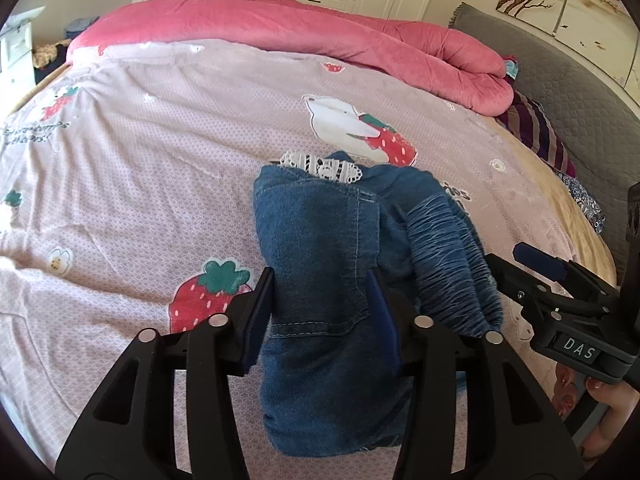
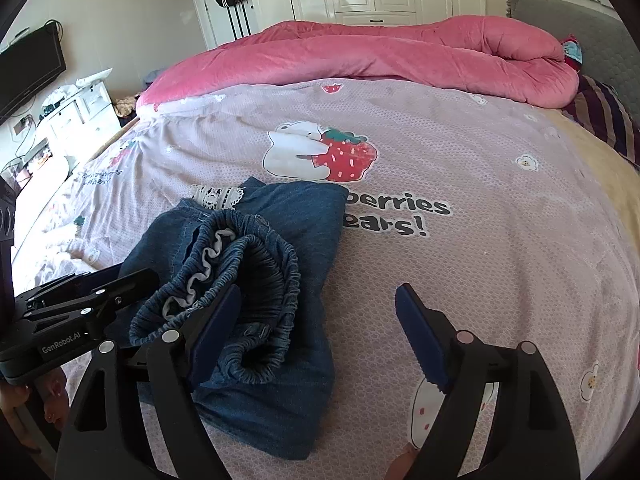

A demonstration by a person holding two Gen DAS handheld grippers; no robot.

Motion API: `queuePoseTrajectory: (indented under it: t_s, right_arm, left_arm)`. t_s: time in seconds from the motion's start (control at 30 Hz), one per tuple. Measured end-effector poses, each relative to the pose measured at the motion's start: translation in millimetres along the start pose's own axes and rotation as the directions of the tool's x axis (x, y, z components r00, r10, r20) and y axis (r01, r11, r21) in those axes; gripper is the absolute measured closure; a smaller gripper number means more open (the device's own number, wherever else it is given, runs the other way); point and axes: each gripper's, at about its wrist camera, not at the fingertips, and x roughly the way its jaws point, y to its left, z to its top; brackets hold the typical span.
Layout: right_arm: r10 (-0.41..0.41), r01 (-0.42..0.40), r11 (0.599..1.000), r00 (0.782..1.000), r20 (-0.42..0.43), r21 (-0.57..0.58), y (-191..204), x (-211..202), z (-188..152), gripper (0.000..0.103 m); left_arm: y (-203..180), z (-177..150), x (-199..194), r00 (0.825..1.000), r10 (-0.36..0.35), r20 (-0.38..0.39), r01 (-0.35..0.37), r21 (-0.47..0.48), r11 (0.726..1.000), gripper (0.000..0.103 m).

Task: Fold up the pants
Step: 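Open both tools and pull them back from the folded pants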

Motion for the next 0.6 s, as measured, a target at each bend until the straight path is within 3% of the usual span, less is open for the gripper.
queuePoseTrajectory:
  t_s: [0.6]
  right_arm:
    - [0.011,-0.011,1.0,0.998,0.06,0.001,0.5,-37.0,-1.3,0.012]
  left_arm:
    - [-0.4,0.8,-36.5,0.997,0.032,0.067,-0.031,-0.013,0.999,0.019]
